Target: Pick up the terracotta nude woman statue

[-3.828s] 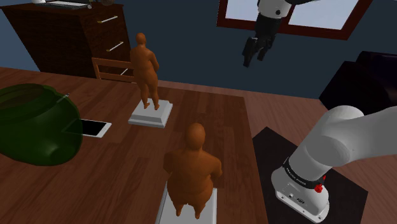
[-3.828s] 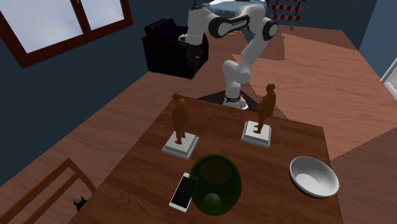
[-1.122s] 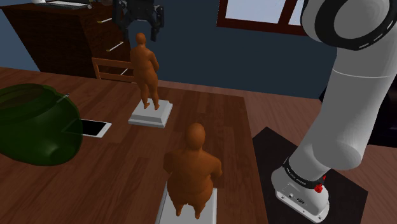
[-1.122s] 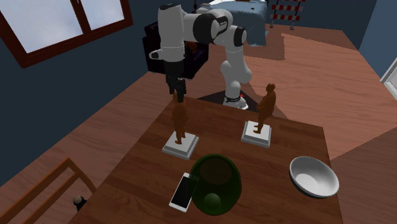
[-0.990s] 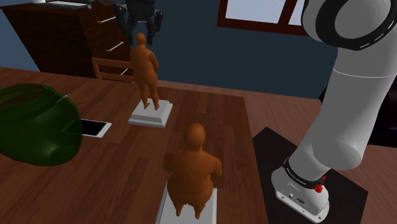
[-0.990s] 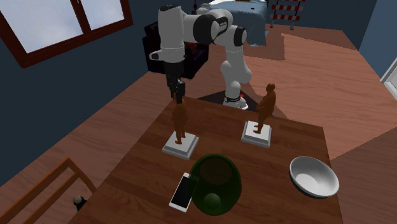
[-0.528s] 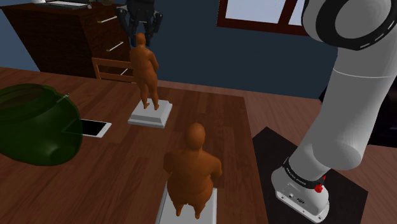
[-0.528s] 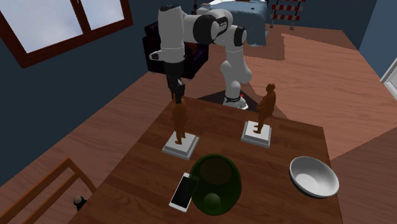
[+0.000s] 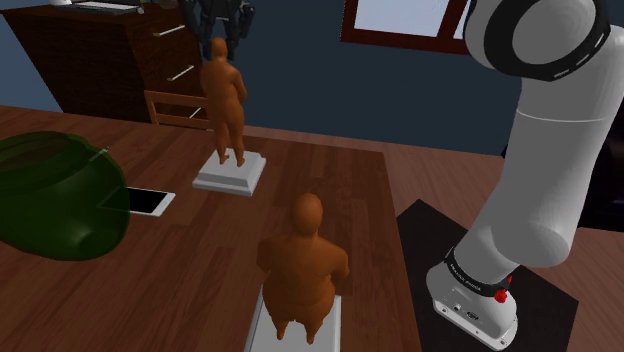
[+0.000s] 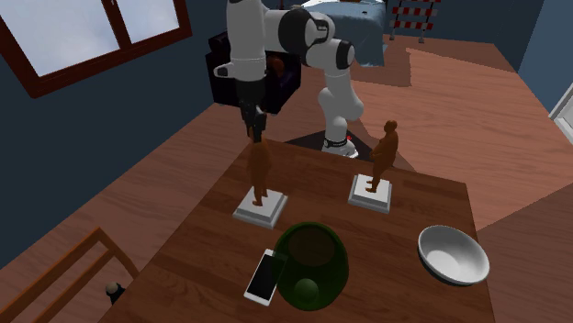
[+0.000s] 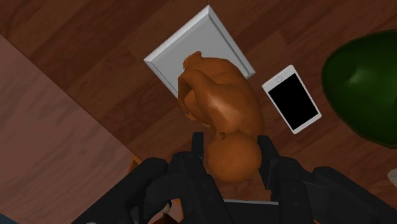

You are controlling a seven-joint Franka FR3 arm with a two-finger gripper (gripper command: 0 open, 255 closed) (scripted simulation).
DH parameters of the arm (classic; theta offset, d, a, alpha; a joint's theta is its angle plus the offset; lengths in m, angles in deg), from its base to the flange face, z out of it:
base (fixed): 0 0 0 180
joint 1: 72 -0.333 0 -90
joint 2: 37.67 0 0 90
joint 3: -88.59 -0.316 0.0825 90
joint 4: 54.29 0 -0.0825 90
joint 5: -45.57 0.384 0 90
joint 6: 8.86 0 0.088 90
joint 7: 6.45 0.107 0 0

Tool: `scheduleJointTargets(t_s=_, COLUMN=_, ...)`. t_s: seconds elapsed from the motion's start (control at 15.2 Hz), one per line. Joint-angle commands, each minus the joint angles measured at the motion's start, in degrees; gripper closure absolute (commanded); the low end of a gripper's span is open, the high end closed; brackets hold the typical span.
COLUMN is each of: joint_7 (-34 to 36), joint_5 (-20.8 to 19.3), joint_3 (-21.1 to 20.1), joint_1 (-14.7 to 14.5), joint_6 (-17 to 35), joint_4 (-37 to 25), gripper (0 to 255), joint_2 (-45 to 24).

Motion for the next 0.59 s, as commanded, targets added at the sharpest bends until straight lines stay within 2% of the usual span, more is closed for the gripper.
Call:
scheduleJointTargets(t_s=0.0, joint_7=0.3, joint_5=-0.5, joint_3=-0.1, joint_1=-0.5, joint_6=-2.2, joint_4=-3.6, gripper=255, joint_2=-1.3)
scheduleJointTargets(t_s=0.33, joint_7=1.1, joint_5=-2.3, joint_3=-0.1, joint_1=-2.7, joint_6=-9.4, joint_4=-15.7, gripper=255, joint_2=-6.3)
scheduleJointTargets(t_s=0.46, joint_7=1.4, joint_5=-3.6, joint_3=0.1, joint_1=-4.4, joint_6=-13.6, joint_4=-23.7, gripper=255, joint_2=-10.0)
scheduleJointTargets(t_s=0.53, joint_7=1.5, joint_5=-4.9, joint_3=0.4, joint_1=-6.2, joint_6=-17.4, joint_4=-31.3, gripper=255, joint_2=-13.8)
